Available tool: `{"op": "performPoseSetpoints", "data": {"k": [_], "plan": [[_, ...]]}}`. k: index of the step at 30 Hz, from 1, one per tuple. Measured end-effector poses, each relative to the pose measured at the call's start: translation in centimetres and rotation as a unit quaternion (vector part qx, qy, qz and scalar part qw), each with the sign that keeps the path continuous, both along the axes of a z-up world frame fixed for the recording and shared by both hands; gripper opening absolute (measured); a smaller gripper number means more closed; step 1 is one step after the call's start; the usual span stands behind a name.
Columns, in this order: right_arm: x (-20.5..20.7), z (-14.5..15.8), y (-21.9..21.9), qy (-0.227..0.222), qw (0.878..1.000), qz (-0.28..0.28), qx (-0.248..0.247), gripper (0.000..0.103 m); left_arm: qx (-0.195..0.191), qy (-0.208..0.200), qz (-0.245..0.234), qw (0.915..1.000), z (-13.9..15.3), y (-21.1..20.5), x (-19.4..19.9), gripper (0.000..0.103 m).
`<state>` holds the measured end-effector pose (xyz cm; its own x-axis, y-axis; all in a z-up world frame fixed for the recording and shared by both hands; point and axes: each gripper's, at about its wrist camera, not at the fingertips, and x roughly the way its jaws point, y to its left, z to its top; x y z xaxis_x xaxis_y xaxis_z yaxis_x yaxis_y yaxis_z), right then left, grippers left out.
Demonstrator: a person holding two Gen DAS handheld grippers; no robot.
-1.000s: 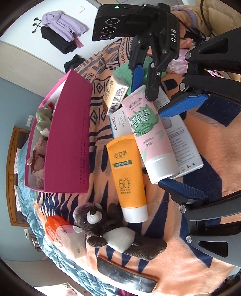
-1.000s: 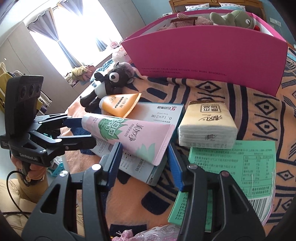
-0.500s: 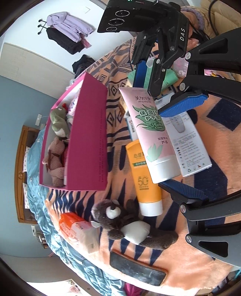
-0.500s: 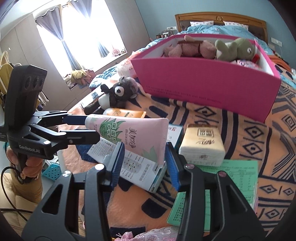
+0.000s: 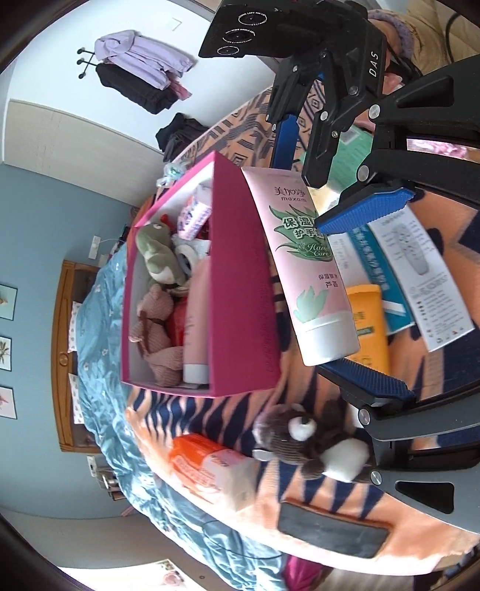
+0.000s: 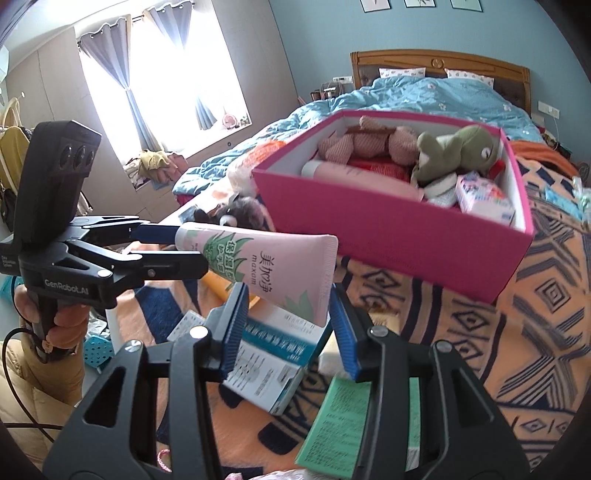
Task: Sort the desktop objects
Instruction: 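Lift the green-leaf tube with the right gripper and carry it toward the box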
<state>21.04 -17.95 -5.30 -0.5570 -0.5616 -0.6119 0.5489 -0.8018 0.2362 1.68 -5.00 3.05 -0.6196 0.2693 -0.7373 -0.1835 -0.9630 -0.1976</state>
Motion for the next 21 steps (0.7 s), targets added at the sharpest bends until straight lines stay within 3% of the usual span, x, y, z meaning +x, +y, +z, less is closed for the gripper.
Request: {"op": "performPoseSetpoints", "data": {"k": [21], "plan": [[-4.7, 2.5, 0.2, 0.028, 1.000, -0.007, 0.001, 0.048, -0.025, 0.027, 0.007, 0.9993, 2.6, 0.1, -4.7, 0.070]]}}
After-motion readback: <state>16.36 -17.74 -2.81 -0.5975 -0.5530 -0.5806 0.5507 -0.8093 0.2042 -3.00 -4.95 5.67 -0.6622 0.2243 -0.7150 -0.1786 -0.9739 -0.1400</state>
